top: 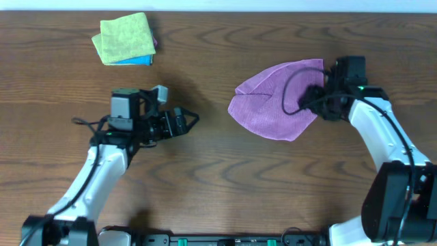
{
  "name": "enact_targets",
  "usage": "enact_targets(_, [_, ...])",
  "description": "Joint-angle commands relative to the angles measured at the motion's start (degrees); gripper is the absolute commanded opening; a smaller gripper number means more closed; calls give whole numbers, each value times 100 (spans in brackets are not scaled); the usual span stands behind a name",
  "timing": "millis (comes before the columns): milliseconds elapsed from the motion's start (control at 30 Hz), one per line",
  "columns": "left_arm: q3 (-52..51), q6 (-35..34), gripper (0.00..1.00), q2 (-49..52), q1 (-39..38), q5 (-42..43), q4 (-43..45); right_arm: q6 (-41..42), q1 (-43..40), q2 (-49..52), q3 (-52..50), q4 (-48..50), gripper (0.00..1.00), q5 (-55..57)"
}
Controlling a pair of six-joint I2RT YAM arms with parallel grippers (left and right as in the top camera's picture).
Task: Fold the cloth
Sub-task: 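Regrasp the cloth's top edge with the right gripper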
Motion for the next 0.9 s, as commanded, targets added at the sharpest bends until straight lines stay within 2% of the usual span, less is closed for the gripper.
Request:
enact_targets(0, [116,-48,96,192,-146,0,203,-63,321,76,37,492,61,-511])
enact_targets(300, [271,-42,95,197,-144,28,531,601,852,1268,232,1950,62,-852])
enact_targets(567, [376,-42,95,197,-144,46,538,817,957,2218,935,2094,60,-988])
enact_targets(867, [380,-42,95,197,-144,44,538,944,1049,2396,1215,2256,56,-1049])
